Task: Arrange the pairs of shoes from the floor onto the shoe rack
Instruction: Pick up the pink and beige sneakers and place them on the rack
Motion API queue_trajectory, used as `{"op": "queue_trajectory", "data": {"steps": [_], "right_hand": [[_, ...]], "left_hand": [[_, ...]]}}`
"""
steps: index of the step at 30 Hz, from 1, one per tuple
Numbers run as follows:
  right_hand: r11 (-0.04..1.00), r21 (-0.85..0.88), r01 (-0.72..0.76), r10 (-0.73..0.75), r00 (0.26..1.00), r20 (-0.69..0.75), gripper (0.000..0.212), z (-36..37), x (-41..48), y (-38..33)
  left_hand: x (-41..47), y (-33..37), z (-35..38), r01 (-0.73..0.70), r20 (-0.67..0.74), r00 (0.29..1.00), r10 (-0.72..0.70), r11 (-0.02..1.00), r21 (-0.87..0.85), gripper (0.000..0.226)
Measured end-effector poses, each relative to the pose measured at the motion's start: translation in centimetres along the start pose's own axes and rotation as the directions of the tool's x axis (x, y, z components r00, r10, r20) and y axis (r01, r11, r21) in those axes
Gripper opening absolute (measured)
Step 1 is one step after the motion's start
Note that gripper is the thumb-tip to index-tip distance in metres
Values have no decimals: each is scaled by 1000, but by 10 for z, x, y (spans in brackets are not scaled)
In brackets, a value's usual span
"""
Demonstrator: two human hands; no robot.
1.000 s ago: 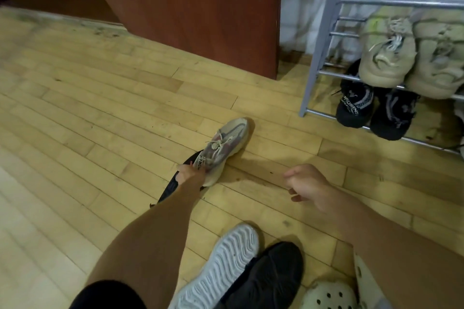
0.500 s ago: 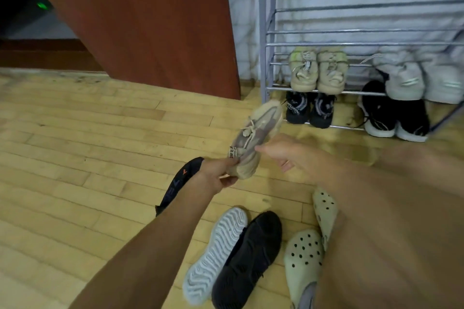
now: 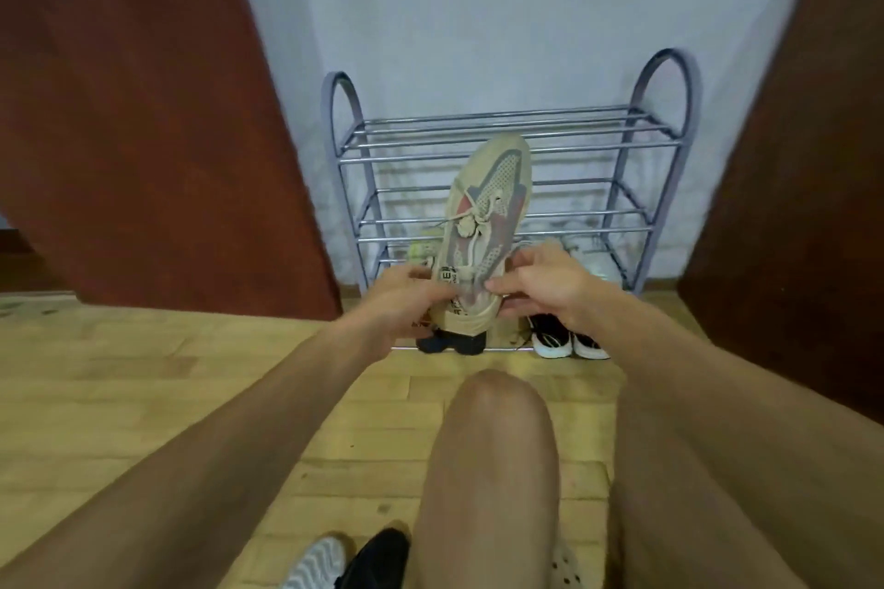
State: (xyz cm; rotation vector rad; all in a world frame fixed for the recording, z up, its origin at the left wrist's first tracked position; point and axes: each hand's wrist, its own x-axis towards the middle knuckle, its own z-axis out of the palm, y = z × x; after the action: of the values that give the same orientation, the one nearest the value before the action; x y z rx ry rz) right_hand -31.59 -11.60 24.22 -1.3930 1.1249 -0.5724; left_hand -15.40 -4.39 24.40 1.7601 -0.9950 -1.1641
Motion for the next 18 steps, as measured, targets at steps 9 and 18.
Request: {"op": "queue_trajectory", "data": {"steps": [9, 18], "right_hand": [[995, 5, 104, -104, 995, -11, 22, -128, -37, 28], [978, 42, -204, 208, 969, -130, 25, -222, -99, 132]], "left_hand": [[12, 64, 106, -87, 165, 984, 59, 983, 165, 31], [6, 3, 263, 137, 344, 924, -165, 985, 103, 44]]}}
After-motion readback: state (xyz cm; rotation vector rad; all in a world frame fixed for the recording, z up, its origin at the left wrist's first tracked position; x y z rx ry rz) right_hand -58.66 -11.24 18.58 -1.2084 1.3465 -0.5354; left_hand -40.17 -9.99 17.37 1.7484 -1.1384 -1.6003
